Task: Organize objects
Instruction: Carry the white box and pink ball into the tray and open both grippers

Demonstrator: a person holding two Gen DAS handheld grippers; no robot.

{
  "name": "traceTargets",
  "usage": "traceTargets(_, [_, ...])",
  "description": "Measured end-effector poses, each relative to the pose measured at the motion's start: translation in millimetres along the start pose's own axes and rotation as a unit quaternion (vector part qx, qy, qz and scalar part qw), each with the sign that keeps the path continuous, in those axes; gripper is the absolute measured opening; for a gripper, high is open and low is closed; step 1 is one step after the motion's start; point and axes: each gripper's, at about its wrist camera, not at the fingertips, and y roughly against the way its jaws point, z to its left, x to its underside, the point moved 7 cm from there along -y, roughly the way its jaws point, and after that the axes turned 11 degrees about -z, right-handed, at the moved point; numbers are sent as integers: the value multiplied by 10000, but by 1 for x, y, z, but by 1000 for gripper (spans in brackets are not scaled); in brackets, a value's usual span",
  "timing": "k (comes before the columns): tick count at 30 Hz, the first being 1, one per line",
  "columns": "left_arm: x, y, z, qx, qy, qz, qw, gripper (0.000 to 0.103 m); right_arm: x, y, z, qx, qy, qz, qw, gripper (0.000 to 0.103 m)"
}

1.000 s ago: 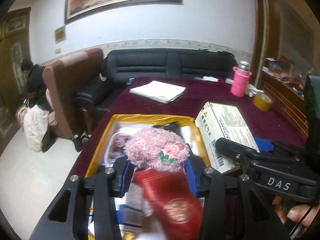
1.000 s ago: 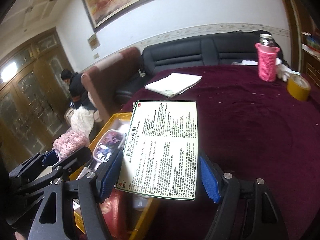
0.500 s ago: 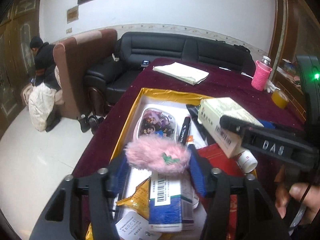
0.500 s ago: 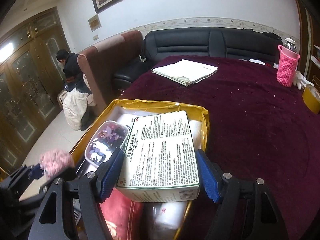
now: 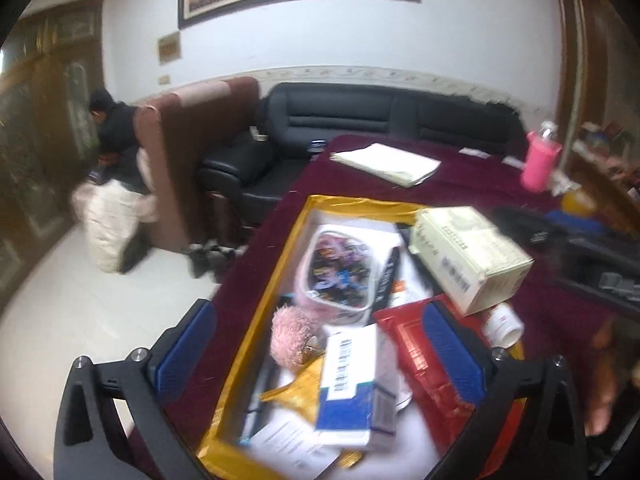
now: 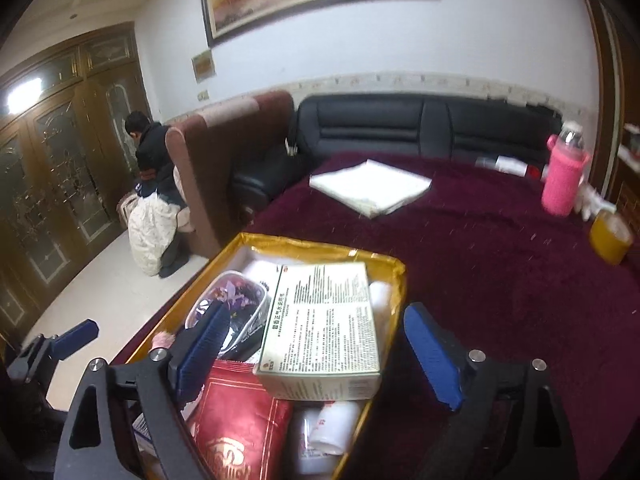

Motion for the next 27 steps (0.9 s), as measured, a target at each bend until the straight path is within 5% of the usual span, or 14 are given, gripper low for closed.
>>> traceTargets(4, [0, 13, 7, -583, -276, 160, 9978, 103, 2, 35, -1, -112, -117, -338, 9993, 95])
traceTargets(8, [-1, 32, 6, -385, -347, -79, 9986, 103, 13, 63, -9, -208, -366, -535, 9977, 95])
traceTargets(12, [-1, 49, 9, -705, -518, -393, 9954, 103, 26, 82, -11, -299, -488, -533, 9969, 95])
traceTargets(20, [19, 45, 14, -467, -372, 47, 9982, 103, 37, 105, 5, -484, -409, -540, 9965, 95])
traceTargets(27, [21, 53, 19, -695, -462, -131, 9964, 103, 46, 106, 23, -575, -277, -435, 9970, 95])
